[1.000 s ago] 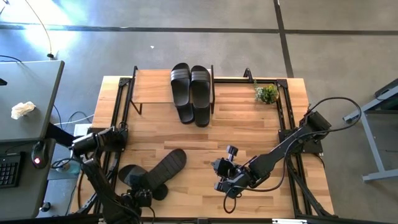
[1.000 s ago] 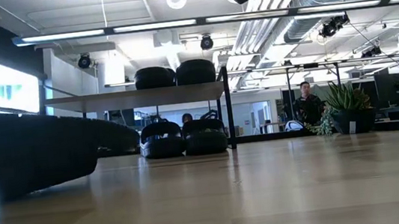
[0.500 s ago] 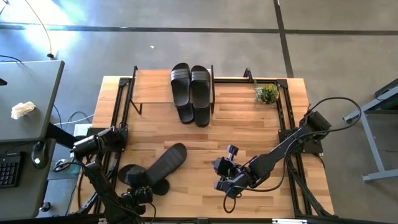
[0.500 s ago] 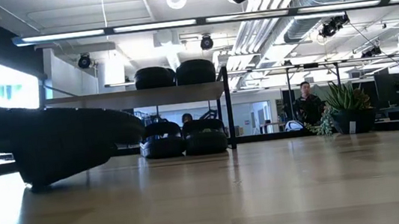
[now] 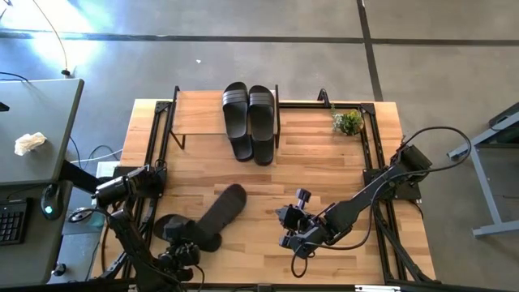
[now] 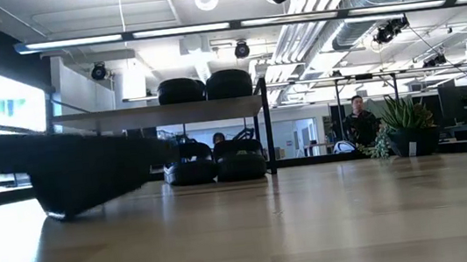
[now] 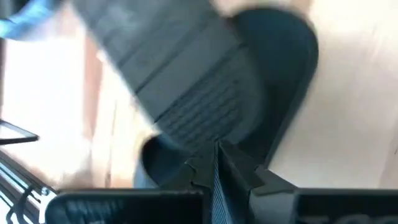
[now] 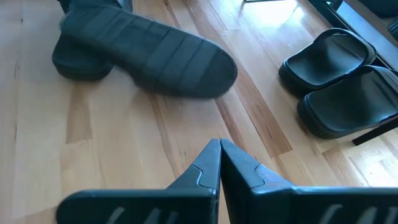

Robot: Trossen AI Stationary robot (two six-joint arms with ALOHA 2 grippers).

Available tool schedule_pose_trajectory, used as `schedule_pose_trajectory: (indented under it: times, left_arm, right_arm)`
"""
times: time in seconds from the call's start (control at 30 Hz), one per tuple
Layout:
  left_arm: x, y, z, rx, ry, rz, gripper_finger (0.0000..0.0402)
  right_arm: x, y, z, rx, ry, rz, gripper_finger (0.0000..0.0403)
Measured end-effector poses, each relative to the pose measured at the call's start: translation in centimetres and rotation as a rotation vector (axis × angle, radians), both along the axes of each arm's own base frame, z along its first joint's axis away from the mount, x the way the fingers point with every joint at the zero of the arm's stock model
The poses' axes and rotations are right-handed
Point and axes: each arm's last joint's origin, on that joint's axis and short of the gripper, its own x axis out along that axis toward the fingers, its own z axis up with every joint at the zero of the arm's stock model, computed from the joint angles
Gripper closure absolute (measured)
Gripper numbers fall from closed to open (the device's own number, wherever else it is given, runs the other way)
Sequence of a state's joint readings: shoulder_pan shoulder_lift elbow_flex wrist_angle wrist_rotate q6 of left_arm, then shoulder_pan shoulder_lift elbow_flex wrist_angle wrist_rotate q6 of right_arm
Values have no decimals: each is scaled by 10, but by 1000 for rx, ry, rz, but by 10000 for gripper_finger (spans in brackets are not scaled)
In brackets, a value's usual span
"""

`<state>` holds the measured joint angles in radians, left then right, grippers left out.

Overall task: Pick and place slides into the shelf
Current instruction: Put the black slipper under the shelf

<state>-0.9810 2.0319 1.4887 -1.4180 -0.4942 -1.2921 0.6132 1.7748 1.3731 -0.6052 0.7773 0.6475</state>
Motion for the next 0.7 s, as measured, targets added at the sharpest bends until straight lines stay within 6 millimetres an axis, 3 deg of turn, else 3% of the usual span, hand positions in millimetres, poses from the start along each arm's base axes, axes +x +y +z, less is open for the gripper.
schedule_pose_trajectory:
  times: [0.27,0.53,0.7]
  left_arm:
    - [5,-5,31,38,-67,-9,393]
    - [10,-11,34,-16,-83,-50,399]
    - [18,-15,31,-99,-116,-35,352]
  right_arm:
    - [0,0,0,-4,-2,-3,402]
    - [0,0,0,-20,9,10,402]
    - [0,0,0,-20,15,18,402]
